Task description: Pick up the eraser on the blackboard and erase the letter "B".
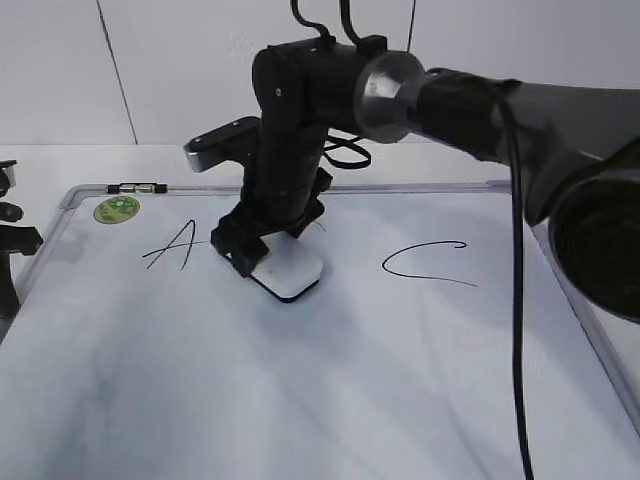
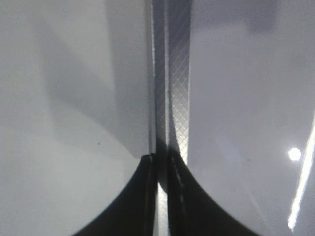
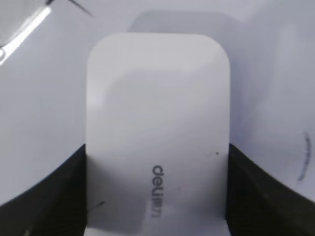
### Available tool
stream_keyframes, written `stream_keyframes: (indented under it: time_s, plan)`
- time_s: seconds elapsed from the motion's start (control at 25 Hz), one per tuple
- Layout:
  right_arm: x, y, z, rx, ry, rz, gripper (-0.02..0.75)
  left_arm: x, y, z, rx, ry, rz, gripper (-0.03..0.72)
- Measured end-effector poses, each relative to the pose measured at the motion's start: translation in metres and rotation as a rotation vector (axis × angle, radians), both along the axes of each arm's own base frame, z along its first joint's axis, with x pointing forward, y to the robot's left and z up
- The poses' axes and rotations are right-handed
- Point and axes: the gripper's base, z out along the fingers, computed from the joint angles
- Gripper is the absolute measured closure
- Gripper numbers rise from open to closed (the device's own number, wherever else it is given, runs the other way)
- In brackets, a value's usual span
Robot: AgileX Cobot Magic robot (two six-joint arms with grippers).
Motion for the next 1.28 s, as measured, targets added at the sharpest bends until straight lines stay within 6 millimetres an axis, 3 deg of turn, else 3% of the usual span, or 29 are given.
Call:
stream_keyframes:
  time_s: [0.36, 0.8, 1.28]
  plan:
    - [-0.006, 0.007, 0.000, 0.012, 0.016, 0.015, 0.214, 0.000, 0.000, 0.000, 0.000, 0.000, 0.000, 0.672]
    - [0.006, -0.010, 0.000, 0.034, 0.037, -0.028, 0.214, 0.000, 0.000, 0.000, -0.004, 0.000, 0.003, 0.672]
    - [0.044, -0.068, -0.001, -0.031, -0.037, -0.127, 0.214, 0.000, -0.001, 0.000, -0.006, 0.000, 0.004, 0.672]
